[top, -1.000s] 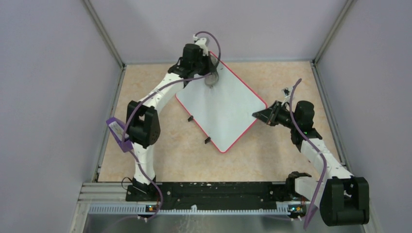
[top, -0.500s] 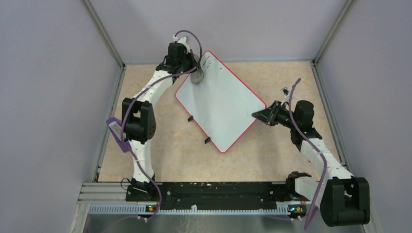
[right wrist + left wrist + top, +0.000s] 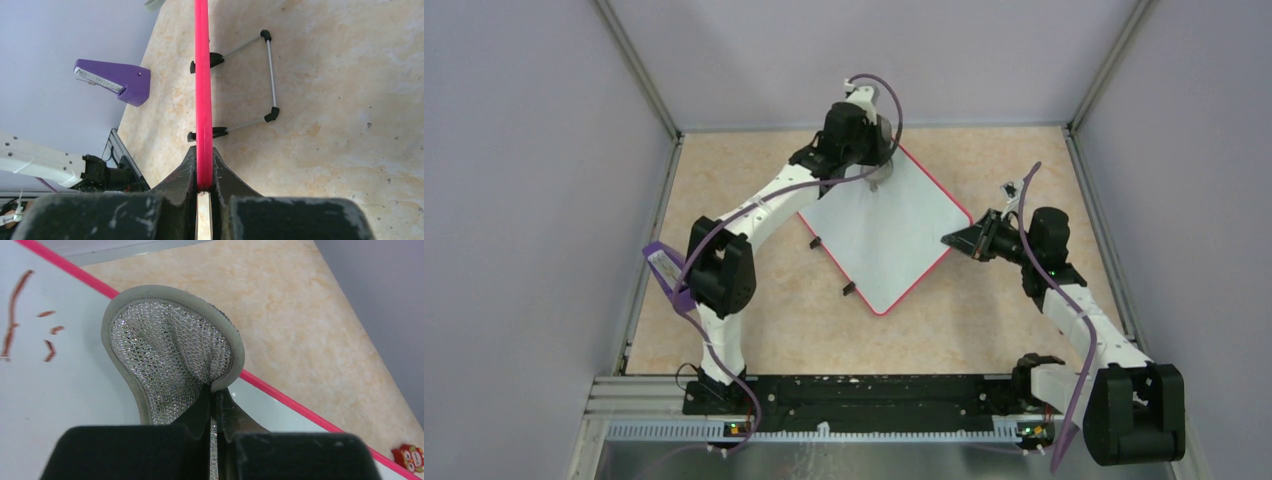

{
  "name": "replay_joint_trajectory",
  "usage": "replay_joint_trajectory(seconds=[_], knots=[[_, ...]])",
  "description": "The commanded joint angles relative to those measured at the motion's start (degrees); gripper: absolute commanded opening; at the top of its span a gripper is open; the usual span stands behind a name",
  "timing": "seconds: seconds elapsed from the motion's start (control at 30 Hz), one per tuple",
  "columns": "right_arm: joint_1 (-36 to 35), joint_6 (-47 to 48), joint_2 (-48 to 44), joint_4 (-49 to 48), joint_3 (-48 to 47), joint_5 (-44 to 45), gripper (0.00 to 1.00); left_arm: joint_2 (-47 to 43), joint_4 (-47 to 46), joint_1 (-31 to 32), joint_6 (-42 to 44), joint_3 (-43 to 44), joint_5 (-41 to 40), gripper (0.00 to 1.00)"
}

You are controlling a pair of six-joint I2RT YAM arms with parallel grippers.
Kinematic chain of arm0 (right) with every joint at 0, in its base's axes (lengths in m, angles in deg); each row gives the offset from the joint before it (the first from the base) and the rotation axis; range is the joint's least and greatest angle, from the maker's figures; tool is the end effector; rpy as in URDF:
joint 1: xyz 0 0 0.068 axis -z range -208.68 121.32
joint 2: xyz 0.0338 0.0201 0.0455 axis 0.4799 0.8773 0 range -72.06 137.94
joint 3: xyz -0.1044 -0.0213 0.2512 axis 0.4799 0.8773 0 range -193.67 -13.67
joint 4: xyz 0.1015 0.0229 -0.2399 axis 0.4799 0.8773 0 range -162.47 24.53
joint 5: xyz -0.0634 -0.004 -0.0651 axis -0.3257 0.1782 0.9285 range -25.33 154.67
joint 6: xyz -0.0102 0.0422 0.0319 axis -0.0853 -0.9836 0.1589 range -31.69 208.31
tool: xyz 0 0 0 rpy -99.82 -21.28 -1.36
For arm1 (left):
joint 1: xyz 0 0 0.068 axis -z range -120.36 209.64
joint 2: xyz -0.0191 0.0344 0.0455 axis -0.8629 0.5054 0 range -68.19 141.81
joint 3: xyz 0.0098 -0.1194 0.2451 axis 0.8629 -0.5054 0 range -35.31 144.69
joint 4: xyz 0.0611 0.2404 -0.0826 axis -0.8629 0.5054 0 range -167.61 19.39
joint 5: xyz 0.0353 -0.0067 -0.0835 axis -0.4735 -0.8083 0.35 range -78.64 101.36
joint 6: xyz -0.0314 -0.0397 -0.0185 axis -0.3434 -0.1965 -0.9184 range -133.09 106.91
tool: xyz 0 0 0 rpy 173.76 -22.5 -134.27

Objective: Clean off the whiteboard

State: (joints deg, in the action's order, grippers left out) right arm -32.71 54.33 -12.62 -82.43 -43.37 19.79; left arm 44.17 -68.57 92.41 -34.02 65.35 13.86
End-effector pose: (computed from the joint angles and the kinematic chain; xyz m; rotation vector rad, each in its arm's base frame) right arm 0.2194 0.0405 0.2378 -0.0423 1.9904 1.1843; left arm 0.3986 -0.2584 0.3280 0.2352 1.9767 -0.6596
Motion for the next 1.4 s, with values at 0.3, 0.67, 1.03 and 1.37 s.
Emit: replay_joint_trajectory(seconds=[0.3, 0.67, 1.03, 1.37], knots=[[-2.8, 7.8, 1.5, 5.2, 1.2, 1.3, 0.00, 5.0, 1.8, -3.3, 0.5, 7.8, 2.8, 0.00], [-3.4, 8.0, 2.1, 4.9, 1.1, 1.6, 0.00, 10.2, -0.6, -13.3, -2.6, 11.3, 8.5, 0.00], [-3.4, 7.9, 2.3, 4.9, 1.2, 1.5, 0.00, 9.7, 1.3, -16.6, -2.1, 10.7, 10.1, 0.00], [-3.4, 8.0, 2.6, 4.7, 1.0, 1.5, 0.00, 0.5, -0.9, -8.2, 0.2, -1.4, 10.8, 0.00]])
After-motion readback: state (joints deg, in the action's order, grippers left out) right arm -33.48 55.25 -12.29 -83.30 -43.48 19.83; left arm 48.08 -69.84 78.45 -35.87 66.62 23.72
